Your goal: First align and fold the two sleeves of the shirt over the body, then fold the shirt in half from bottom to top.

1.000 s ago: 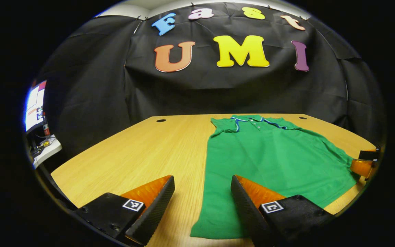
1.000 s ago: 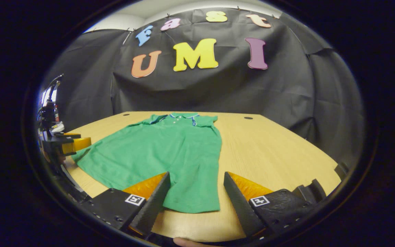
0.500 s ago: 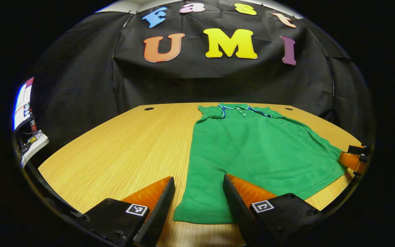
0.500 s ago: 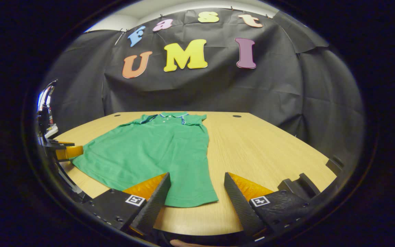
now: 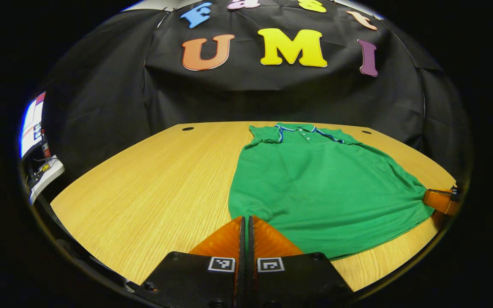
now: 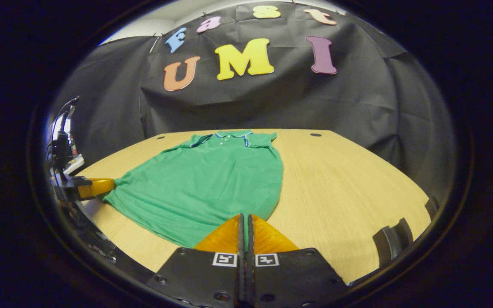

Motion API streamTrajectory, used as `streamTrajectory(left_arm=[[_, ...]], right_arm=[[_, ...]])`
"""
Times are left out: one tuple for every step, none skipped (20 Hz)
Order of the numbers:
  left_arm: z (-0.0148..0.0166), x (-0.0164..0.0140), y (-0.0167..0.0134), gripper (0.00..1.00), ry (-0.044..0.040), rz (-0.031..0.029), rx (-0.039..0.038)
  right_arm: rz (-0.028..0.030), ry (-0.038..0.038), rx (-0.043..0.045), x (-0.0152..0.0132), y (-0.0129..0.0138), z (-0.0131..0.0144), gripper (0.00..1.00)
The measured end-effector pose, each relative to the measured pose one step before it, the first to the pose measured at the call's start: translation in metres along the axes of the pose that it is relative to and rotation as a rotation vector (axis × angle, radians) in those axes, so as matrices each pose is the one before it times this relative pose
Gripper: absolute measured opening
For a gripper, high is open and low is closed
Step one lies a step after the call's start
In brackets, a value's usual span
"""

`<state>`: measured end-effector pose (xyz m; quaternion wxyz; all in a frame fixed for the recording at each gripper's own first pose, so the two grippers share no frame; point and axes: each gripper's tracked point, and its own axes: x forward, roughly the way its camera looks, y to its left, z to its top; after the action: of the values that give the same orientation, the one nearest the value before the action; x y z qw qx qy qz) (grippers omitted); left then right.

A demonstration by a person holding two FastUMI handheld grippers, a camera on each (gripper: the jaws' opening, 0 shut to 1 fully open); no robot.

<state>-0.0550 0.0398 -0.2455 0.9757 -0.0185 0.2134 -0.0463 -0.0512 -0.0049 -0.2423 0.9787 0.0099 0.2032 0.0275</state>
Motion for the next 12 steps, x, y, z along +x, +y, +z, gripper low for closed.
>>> streamTrajectory(left_arm=[[0.00016, -0.00120, -0.00456, 0.06, 0.00445, -0.01189, -0.00070], [0.00055, -0.00197, -0.00365, 0.06, 0.00174, -0.00297, 0.01273], [0.00504, -0.00248, 0.00008, 0.06, -0.01359, 0.00509, 0.00739], [0.00598, -0.00304, -0.00110, 0.06, -0.01713, -0.00410, 0.00450], [0.00697, -0.00378, -0.00155, 0.06, -0.01995, -0.00215, 0.00432], [0.00512, -0.00279, 0.00041, 0.06, -0.01637, 0.00347, -0.00090], [0.00483, -0.00191, -0.00054, 0.06, -0.00645, 0.00128, -0.00166], [0.00428, -0.00082, -0.00207, 0.06, -0.00880, -0.00177, 0.00118], [0.00642, -0.00002, -0.00131, 0.06, -0.00741, 0.00045, 0.00446], [0.00475, 0.00110, -0.00084, 0.06, -0.00382, 0.00116, 0.00541], [0.00669, 0.00251, -0.00102, 0.06, -0.00715, -0.00096, 0.00284], [0.00704, 0.00192, -0.00076, 0.06, -0.00791, -0.00064, 0.00145]], right_arm=[[0.00881, -0.00290, -0.01107, -0.00171, 0.00067, 0.00213, 0.01], [0.01362, -0.00400, 0.00588, -0.00231, 0.00238, 0.00287, 0.00], [0.00492, -0.00117, -0.00024, 0.00030, 0.00153, 0.00143, 0.00], [0.00176, -0.01113, -0.00131, -0.00303, 0.00026, 0.00554, 0.00], [0.00730, -0.01728, 0.00247, -0.00238, 0.00135, 0.00839, 0.00], [0.00435, -0.01839, -0.00692, -0.00321, 0.00190, 0.00820, 0.00], [-0.00261, -0.02024, -0.01230, -0.00271, -0.00055, 0.00844, 0.00], [0.00230, -0.02018, -0.01448, -0.00123, 0.00005, 0.01007, 0.00], [-0.00166, -0.01799, -0.01064, 0.00010, -0.00021, 0.01044, 0.00], [0.00594, -0.01391, -0.00098, 0.00073, 0.00047, 0.01011, 0.00], [0.00190, -0.01322, 0.00528, 0.00271, -0.00062, 0.01017, 0.00], [-0.00139, -0.00952, 0.00868, 0.00400, -0.00285, 0.01042, 0.00]])
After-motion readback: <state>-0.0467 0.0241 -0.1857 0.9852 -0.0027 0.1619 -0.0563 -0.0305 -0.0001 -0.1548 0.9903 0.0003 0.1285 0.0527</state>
